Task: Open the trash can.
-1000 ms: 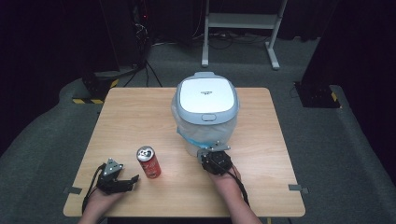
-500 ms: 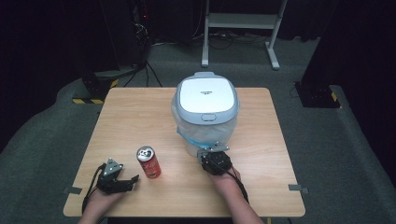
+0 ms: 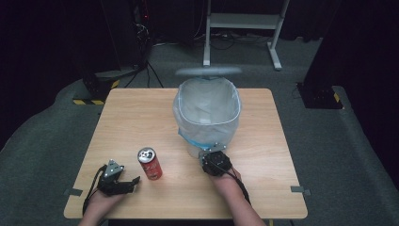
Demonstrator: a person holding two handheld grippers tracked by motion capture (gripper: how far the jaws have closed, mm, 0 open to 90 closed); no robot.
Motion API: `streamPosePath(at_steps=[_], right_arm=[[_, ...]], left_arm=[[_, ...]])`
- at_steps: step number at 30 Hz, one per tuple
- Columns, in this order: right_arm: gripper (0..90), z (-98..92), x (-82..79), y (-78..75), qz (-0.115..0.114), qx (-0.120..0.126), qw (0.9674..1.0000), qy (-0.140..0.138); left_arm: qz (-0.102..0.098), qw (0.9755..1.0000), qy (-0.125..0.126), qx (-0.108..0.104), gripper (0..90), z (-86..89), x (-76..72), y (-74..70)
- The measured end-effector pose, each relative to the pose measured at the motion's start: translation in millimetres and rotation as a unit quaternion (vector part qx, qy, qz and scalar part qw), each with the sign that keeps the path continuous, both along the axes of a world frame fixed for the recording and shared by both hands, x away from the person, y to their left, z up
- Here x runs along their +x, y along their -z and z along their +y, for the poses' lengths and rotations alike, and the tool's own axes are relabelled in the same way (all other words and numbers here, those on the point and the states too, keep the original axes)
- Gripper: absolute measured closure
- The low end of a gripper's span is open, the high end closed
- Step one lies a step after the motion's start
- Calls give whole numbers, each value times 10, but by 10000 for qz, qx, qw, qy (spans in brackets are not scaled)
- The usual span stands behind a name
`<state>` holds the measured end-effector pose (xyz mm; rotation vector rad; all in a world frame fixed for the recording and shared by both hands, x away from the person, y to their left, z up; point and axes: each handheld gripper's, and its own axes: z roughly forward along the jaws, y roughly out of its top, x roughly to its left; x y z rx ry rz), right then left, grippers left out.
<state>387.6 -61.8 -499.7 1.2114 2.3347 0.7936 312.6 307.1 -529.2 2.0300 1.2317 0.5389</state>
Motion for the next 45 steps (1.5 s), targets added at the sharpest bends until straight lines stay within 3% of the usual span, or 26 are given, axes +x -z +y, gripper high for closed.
streamPosePath(at_steps=[3, 6, 19, 21, 24, 29, 32, 35, 39, 45], right_arm=[[552, -29, 43, 5, 211, 219, 9995, 74], [552, -24, 61, -5, 251, 175, 9995, 46], [552, -43, 3, 40, 58, 322, 9993, 167], [552, -47, 3, 40, 31, 306, 9994, 142], [552, -47, 1, 41, 30, 306, 9994, 152], [552, -46, -9, 49, 26, 354, 9992, 170], [552, -47, -6, 49, 16, 346, 9993, 159], [552, -48, -6, 49, 14, 345, 9993, 153], [552, -47, -9, 50, 15, 353, 9992, 159], [552, -48, -11, 52, 6, 353, 9992, 163]], left_arm=[[4, 10000, 1, -4, 159, -1, 0, 0], [6, 10000, 6, -3, 158, 0, 0, 0], [56, 9999, 111, -10, 152, 26, 4, -24], [88, 9998, 138, -117, 151, 37, -14, -38], [-62, 9994, 214, -277, 150, 54, -57, -105], [-530, 9954, 430, -680, 149, 56, -156, -272], [-723, 9932, 573, -714, 149, 22, -198, -340], [-847, 9914, 628, -771, 145, -27, -226, -400], [-1029, 9867, 822, -948, 135, -91, -251, -467], [-1126, 9846, 904, -985, 127, -213, -195, -512]])
